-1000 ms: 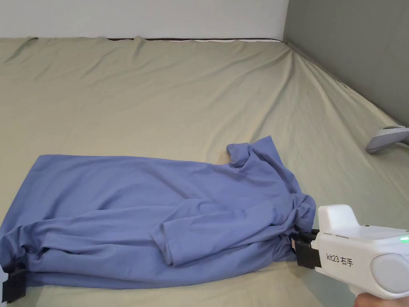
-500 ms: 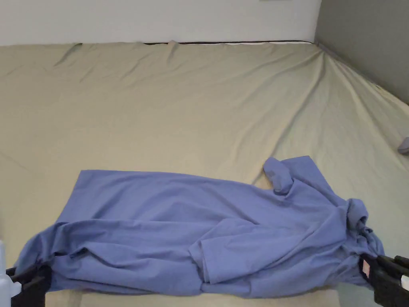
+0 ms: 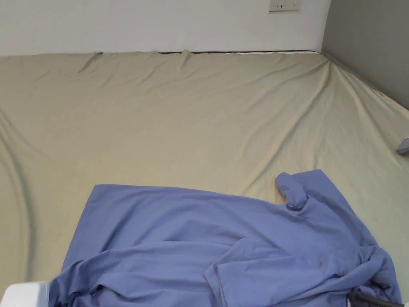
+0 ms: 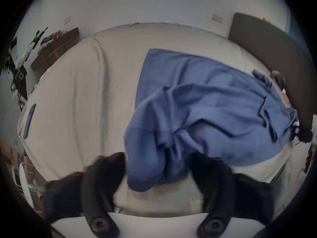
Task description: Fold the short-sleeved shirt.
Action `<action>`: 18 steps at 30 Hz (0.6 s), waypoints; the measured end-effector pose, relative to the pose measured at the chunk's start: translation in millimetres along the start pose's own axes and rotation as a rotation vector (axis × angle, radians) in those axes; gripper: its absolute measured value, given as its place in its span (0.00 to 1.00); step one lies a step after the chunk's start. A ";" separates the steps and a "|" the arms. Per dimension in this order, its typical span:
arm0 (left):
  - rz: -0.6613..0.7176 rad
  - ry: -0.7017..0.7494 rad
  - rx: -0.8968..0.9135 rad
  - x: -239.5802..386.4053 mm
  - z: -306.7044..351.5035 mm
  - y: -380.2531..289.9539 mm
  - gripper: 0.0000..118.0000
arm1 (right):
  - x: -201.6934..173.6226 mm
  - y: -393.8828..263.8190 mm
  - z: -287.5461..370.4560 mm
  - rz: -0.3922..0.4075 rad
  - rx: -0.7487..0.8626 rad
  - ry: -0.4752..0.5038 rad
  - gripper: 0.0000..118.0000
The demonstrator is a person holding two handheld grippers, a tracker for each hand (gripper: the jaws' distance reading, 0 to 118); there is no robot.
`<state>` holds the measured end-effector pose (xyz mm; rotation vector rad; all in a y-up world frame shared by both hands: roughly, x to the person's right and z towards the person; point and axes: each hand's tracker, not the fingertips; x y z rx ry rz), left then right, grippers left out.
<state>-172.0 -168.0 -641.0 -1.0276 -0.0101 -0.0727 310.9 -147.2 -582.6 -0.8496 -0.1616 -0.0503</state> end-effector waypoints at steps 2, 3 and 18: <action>0.009 -0.007 0.033 -3.9 13.7 -2.3 0.77 | 0.1 -0.1 14.5 -0.002 0.044 -0.002 0.92; 0.029 -0.014 0.062 -5.8 24.4 -1.7 0.77 | -0.4 2.0 21.8 -0.011 0.058 -0.004 0.91; 0.183 -0.018 0.575 -0.1 79.5 119.5 0.00 | -54.5 106.9 46.6 0.058 0.460 0.123 0.01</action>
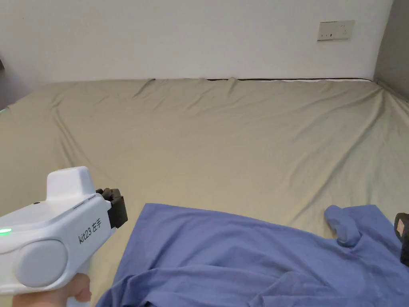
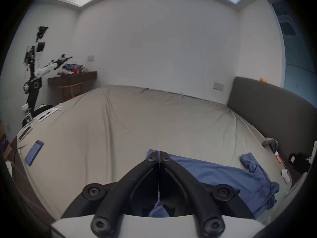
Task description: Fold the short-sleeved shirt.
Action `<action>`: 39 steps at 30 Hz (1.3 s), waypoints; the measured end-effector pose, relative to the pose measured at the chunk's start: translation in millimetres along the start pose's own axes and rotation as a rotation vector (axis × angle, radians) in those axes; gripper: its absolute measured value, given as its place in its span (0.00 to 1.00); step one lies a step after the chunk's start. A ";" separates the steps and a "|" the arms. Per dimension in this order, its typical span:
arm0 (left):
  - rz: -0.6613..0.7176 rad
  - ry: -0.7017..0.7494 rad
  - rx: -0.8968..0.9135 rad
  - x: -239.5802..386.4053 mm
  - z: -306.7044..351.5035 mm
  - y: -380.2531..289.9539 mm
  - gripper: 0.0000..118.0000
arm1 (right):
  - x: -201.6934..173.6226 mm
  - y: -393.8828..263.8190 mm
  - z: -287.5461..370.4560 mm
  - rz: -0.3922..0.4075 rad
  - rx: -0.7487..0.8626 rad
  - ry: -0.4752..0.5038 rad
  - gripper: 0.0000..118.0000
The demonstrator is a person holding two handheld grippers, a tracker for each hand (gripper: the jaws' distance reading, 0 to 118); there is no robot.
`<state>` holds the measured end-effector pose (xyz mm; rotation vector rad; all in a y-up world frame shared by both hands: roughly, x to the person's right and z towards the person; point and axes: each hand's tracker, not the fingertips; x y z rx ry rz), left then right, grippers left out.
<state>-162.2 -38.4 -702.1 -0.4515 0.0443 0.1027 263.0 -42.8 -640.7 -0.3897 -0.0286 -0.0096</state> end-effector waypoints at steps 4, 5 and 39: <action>-0.052 -0.073 -0.113 0.9 -60.7 7.9 0.12 | 9.8 -2.8 -30.8 -0.043 -0.047 0.047 0.00; -0.070 -0.095 -0.162 0.4 -81.3 8.6 0.34 | 12.9 -3.8 -39.0 -0.047 -0.048 0.049 0.00; -0.157 -0.126 -0.463 5.4 -243.8 -40.7 0.03 | 63.1 -10.8 -109.2 -0.115 -0.218 0.000 0.64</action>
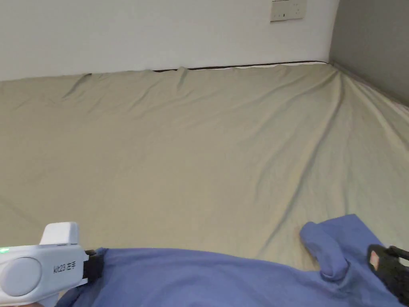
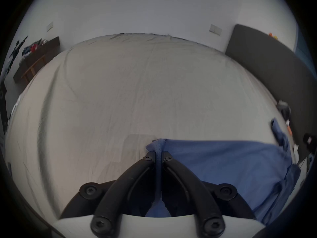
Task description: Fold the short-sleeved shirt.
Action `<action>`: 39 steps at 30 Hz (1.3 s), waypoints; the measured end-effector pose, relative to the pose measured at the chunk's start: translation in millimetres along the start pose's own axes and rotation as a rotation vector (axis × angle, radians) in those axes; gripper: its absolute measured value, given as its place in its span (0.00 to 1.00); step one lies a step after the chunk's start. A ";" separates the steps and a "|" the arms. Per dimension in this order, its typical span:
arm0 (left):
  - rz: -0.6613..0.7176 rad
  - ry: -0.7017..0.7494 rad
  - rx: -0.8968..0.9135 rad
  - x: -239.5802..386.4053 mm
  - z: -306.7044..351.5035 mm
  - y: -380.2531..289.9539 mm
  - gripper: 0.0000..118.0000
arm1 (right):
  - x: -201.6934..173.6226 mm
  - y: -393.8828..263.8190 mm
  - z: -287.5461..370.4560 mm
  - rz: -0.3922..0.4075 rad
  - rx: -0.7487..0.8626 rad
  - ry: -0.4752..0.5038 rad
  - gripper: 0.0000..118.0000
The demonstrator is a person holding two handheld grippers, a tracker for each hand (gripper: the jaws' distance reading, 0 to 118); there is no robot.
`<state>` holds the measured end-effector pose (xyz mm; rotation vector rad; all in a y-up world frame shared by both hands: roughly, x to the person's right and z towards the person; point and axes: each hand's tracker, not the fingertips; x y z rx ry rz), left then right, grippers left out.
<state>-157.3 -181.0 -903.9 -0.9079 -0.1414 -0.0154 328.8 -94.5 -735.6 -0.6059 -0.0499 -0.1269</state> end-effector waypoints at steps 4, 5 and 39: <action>-0.008 0.026 0.003 6.9 -2.7 1.3 0.03 | 16.2 11.5 -24.8 0.114 -0.119 -0.051 0.96; -0.011 0.029 -0.003 7.1 -3.4 2.0 0.03 | 20.6 14.6 -35.1 0.128 -0.162 -0.063 0.96; -0.083 0.024 0.196 35.0 150.6 -28.3 0.03 | 10.6 -1.5 48.9 0.006 -0.060 -0.070 0.00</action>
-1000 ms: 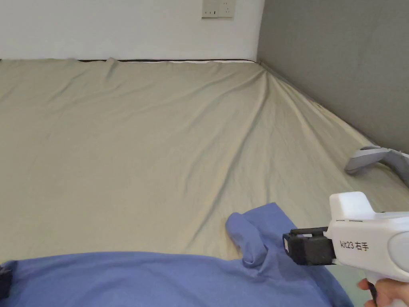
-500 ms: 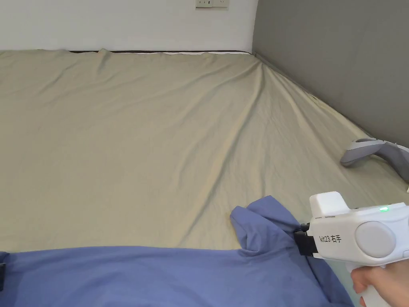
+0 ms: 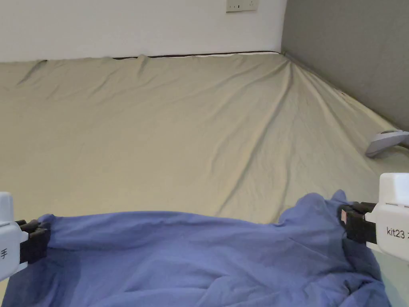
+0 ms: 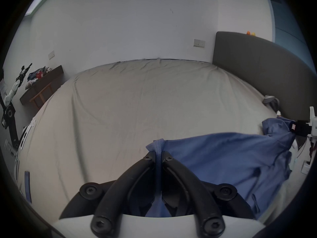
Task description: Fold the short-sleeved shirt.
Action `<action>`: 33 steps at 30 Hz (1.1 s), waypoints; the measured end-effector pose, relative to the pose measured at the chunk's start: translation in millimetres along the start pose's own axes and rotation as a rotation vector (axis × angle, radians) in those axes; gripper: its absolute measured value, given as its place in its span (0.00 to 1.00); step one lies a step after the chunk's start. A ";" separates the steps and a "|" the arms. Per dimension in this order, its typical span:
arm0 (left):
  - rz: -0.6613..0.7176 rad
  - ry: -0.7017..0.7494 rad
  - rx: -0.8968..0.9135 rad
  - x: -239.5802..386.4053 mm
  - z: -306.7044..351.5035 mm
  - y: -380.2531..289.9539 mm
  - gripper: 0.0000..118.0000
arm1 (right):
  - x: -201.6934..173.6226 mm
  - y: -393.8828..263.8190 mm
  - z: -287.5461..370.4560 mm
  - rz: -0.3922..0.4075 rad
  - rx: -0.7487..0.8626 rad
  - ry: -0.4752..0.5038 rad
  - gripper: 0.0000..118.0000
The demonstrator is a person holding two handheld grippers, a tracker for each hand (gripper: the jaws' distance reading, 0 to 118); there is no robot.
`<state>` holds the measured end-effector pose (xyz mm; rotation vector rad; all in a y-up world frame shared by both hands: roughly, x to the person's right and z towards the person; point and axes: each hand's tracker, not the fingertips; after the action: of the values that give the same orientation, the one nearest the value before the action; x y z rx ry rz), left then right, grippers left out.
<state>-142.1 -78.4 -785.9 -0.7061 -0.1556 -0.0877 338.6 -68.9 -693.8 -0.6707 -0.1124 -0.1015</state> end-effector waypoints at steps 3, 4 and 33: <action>0.039 0.020 0.022 -4.7 51.6 -29.5 0.03 | -3.2 -24.1 47.4 0.003 0.057 -0.025 0.00; 0.049 0.034 0.028 -7.2 67.6 -41.1 0.03 | -6.3 -34.6 61.3 -0.002 0.074 -0.033 0.00; 0.124 0.167 0.142 2.9 153.4 -110.4 0.87 | -95.3 -87.3 80.5 0.219 0.010 -0.068 0.94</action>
<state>-171.2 -62.2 -599.8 -0.5621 0.0420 -0.0169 227.3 -81.1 -590.6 -0.6723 -0.1043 0.1323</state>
